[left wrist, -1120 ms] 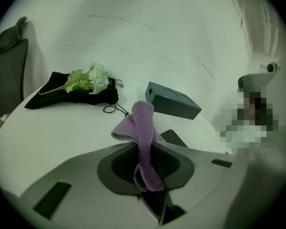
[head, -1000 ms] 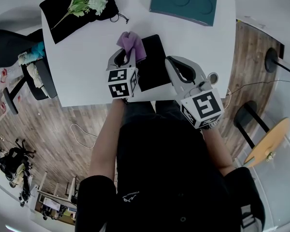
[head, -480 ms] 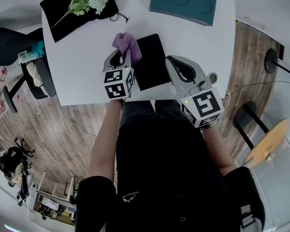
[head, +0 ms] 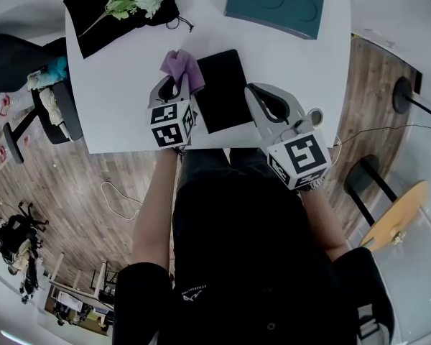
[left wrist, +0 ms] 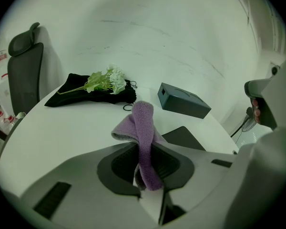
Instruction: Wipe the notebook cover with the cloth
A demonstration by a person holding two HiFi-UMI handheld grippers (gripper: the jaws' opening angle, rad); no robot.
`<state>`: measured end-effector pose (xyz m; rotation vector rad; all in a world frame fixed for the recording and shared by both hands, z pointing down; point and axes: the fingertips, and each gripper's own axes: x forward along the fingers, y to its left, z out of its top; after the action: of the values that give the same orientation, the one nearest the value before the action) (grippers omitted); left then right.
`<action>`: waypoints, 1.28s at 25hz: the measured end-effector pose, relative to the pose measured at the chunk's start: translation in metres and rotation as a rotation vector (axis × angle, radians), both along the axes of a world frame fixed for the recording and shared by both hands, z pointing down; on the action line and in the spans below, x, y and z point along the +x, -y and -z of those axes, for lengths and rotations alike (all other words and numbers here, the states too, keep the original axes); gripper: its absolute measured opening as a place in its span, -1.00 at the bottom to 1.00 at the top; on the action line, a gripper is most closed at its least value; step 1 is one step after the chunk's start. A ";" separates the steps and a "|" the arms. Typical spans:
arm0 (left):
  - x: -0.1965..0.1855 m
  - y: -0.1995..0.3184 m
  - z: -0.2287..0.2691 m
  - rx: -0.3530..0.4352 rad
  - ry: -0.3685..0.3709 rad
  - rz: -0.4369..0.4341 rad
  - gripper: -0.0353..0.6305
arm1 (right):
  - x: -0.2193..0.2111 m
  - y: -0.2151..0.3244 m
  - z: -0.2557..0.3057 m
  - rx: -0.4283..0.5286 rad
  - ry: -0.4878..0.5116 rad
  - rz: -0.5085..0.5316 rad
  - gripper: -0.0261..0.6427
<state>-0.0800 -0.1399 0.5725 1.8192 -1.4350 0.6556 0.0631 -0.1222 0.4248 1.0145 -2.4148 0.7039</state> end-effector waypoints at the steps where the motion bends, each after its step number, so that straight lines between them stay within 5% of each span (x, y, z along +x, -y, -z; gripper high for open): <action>1: -0.001 0.000 0.000 0.000 0.005 -0.002 -0.69 | 0.000 -0.001 0.000 0.000 -0.001 0.003 -0.91; 32: -0.030 -0.038 0.020 0.028 0.112 0.132 -0.69 | 0.011 -0.026 0.005 0.028 0.001 0.099 -0.91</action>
<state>-0.1104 -0.1024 0.5523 1.7145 -1.6308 0.6825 0.0744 -0.0964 0.4199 0.8978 -2.4635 0.6381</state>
